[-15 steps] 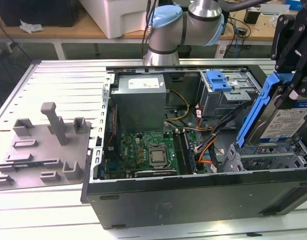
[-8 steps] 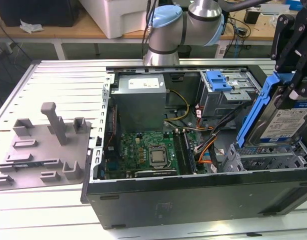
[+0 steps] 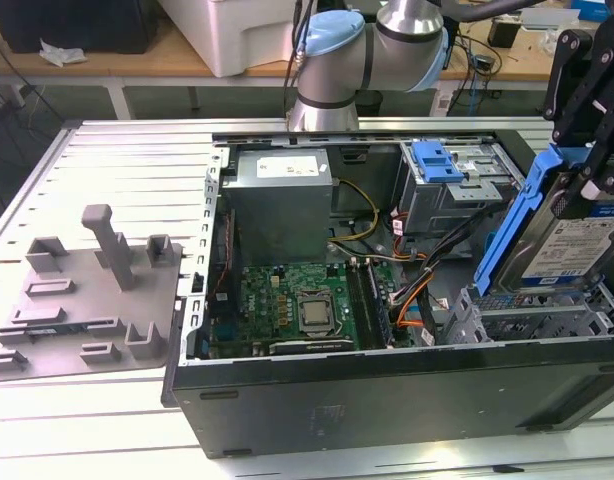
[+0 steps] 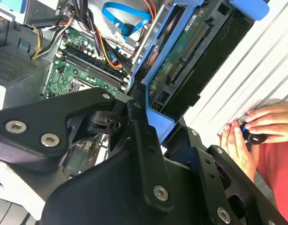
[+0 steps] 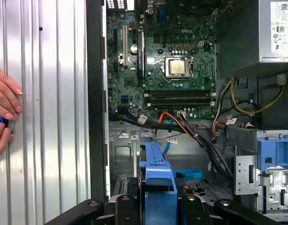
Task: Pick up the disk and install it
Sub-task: 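Insert the disk into the insertion slot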
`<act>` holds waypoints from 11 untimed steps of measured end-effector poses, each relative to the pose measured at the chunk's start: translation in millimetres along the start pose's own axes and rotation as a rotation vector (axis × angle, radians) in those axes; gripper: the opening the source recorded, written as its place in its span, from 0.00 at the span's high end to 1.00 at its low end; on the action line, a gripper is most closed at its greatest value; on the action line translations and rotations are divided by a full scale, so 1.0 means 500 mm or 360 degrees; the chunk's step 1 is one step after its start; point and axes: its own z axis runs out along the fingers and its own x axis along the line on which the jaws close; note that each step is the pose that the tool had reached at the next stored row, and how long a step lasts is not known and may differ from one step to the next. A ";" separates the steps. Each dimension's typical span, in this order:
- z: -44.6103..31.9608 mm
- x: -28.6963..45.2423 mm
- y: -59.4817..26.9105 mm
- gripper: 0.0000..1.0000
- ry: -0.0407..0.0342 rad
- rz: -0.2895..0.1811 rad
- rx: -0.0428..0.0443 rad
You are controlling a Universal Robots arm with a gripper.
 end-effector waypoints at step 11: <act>0.000 -0.013 0.000 0.63 0.0031 -0.0027 -0.0005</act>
